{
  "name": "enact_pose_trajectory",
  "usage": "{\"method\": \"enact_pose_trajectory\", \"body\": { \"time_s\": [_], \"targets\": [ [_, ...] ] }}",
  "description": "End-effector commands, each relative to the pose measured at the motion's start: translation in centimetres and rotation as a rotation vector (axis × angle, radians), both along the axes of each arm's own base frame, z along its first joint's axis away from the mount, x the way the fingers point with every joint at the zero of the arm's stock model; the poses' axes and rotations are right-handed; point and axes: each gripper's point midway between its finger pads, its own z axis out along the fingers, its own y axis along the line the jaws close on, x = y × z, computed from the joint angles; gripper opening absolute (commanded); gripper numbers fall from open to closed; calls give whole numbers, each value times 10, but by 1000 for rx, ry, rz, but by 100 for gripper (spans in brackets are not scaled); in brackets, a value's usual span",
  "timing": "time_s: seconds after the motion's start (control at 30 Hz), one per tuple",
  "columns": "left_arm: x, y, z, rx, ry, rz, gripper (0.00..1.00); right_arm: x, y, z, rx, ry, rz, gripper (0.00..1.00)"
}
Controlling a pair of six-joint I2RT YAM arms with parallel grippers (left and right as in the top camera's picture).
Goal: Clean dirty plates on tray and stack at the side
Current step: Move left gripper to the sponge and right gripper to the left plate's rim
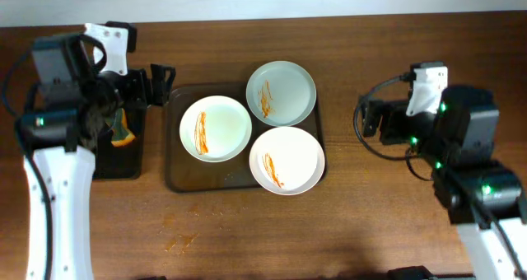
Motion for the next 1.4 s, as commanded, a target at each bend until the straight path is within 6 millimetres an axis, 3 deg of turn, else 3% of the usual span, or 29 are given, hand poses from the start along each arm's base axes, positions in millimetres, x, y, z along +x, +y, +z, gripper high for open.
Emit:
{"method": "enact_pose_trajectory", "body": {
  "time_s": [0.0, 0.07, 0.17, 0.33, 0.37, 0.43, 0.5, 0.6, 0.73, 0.77, 0.8, 0.83, 0.87, 0.93, 0.97, 1.0, 1.1, 1.27, 1.37],
  "targets": [
    [1, -17, -9, -80, 91, -79, 99, 10, 8, 14, 21, 36, 32, 98],
    [-8, -40, -15, -200, 146, -179, 99, 20, 9, 6, 19, 54, 29, 98],
    [-17, -43, -20, -220, 196, -182, 99, 28, 19, -4, 53, 86, 73, 98],
    [-18, -40, -25, -206, 215, -165, 99, 35, 53, -50, 133, 265, 143, 98],
    [-14, -29, -30, -185, 237, -78, 99, 36, 62, -57, 130, 291, 163, 98],
    [-9, 15, -47, -135, 323, 276, 99, 43, 84, -73, 132, 352, 197, 99],
    [-12, 49, -54, -69, 343, 504, 99, 55, 119, -89, 126, 425, 248, 96],
    [-18, 69, -58, -41, 362, 605, 99, 68, 153, -109, 82, 524, 274, 91],
    [-39, 104, -81, -43, 488, 704, 98, 82, 188, -137, 67, 599, 240, 74],
    [-46, 117, -92, -38, 542, 743, 98, 82, 194, -148, 61, 616, 211, 66],
    [-49, 126, -98, -20, 563, 765, 84, 83, 197, -156, 47, 624, 187, 62],
    [-49, 141, -103, 28, 563, 810, 77, 83, 204, -168, 27, 631, 176, 57],
    [-46, 148, -102, 58, 546, 834, 77, 83, 209, -176, 18, 637, 159, 53],
    [-40, 153, -100, 67, 511, 846, 77, 81, 226, -195, 14, 655, 144, 47],
    [-39, 152, -99, 61, 510, 842, 95, 79, 231, -202, 17, 666, 129, 43],
    [-40, 151, -100, 58, 514, 839, 99, 78, 238, -209, 22, 674, 116, 41],
    [-38, 152, -100, 58, 508, 840, 99, 78, 253, -230, 35, 690, 68, 40],
    [-36, 153, -109, 61, 530, 838, 99, 83, 249, -267, 11, 722, -1, 40],
    [-35, 153, -113, 63, 541, 838, 99, 90, 255, -277, 25, 707, 5, 40]
  ]
}}
